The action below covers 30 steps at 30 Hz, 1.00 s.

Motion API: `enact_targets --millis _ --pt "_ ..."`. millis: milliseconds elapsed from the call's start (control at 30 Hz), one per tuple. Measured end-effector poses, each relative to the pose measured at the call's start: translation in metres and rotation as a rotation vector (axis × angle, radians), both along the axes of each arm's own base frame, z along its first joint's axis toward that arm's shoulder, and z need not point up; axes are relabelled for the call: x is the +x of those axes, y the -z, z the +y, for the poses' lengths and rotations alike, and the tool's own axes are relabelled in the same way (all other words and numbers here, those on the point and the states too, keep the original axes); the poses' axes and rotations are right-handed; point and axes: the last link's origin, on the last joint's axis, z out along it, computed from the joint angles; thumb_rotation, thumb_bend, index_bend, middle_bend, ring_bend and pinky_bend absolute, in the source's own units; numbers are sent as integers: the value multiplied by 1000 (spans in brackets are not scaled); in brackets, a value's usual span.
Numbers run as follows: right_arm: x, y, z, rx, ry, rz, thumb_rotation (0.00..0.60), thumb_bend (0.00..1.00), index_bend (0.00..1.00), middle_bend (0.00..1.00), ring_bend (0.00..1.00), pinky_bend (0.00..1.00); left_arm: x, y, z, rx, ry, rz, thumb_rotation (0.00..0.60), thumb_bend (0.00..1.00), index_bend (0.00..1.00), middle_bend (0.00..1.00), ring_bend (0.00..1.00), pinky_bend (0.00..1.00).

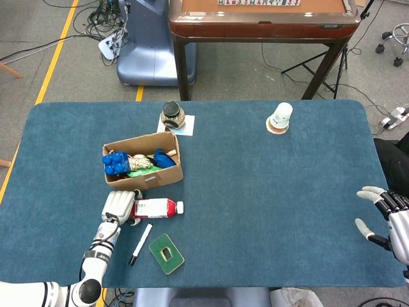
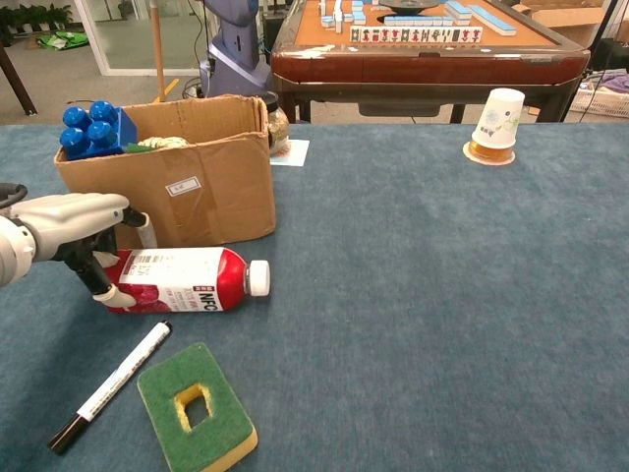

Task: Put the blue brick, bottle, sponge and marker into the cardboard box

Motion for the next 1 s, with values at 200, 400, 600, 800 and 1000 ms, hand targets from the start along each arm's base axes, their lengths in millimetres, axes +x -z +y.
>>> enact_targets --millis 200,400,600,800,1000 --pt "0 0 0 4 -1 -2 600 235 323 305 292 411 0 -3 -3 26 22 -20 600 150 631 1000 870 905" --pt "0 1 0 6 -3 -2 600 235 323 305 292 411 1 -14 -11 62 45 -41 600 150 667 1000 871 905" --pt "0 2 0 12 1 3 600 236 323 304 292 411 3 -29 -22 86 64 -47 600 150 672 1000 871 905" --pt "1 2 0 12 1 3 600 235 323 304 292 411 6 -55 -36 134 96 -40 600 151 671 1000 871 905" --pt "1 5 -1 21 2 10 600 235 323 304 292 411 7 -85 -46 193 118 -15 600 151 663 1000 869 905"
